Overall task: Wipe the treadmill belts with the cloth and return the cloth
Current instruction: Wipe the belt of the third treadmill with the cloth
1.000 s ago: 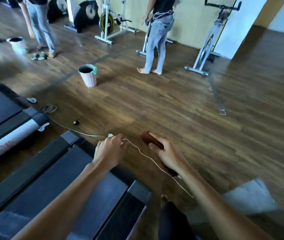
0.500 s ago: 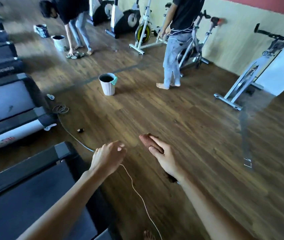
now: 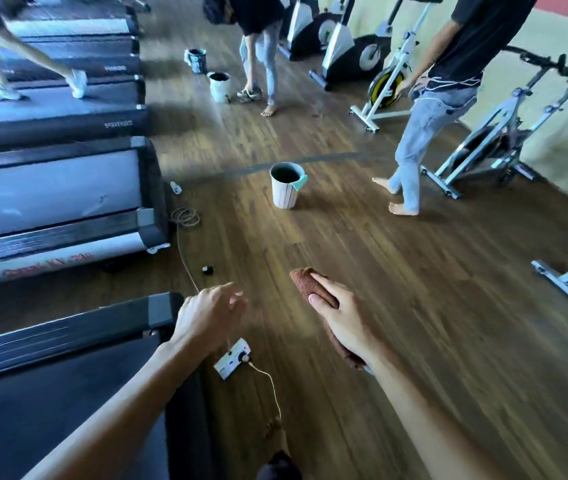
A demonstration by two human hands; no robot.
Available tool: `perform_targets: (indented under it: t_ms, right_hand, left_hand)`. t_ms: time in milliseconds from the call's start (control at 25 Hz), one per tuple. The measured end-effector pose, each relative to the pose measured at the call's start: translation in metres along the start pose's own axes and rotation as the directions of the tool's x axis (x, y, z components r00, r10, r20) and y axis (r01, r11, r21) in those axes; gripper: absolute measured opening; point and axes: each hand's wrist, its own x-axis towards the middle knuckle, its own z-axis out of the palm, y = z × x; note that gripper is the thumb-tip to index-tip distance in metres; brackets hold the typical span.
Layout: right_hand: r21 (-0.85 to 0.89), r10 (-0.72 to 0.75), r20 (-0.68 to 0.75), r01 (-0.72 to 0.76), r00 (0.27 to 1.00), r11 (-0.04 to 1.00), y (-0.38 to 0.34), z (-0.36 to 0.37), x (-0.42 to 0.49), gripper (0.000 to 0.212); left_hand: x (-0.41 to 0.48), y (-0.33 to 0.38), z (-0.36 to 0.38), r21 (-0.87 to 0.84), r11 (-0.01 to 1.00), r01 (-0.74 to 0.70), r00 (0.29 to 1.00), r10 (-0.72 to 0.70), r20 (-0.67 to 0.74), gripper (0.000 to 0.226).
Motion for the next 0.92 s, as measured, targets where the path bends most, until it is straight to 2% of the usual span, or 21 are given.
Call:
perform_targets:
  t_ms: [280,480,600,720,920]
  right_hand:
    - [-0.076,-0.070,0.137,0.081,0.988,0.994,-0.025,0.006,0.179,0.042]
    - [-0.065,-0.135,0.286,0.160,0.949,0.985,-0.040,0.031,0.323,0.042]
    - [-0.069,-0.206,0.362,0.246,0.909,0.967,-0.049,0.048,0.421,0.042]
    - [-0.093,-0.243,0.489,0.327,0.838,0.941,-0.067,0.067,0.519,0.042]
    - [-0.085,-0.268,0.625,0.405,0.733,0.910,-0.116,0.118,0.625,0.042]
  left_hand:
    - [0.146,-0.007,-0.033,-0.014,0.990,0.143,0.985,-0.144,-0.092,0.025]
    - [0.254,-0.033,-0.050,-0.024,0.955,0.295,0.940,-0.295,-0.170,0.026]
    - [0.324,-0.049,-0.053,-0.104,0.916,0.387,0.887,-0.400,-0.229,0.027]
    - [0.383,-0.053,-0.060,-0.173,0.840,0.515,0.792,-0.543,-0.278,0.027]
    - [0.440,-0.078,-0.073,-0.269,0.696,0.666,0.646,-0.718,-0.257,0.027]
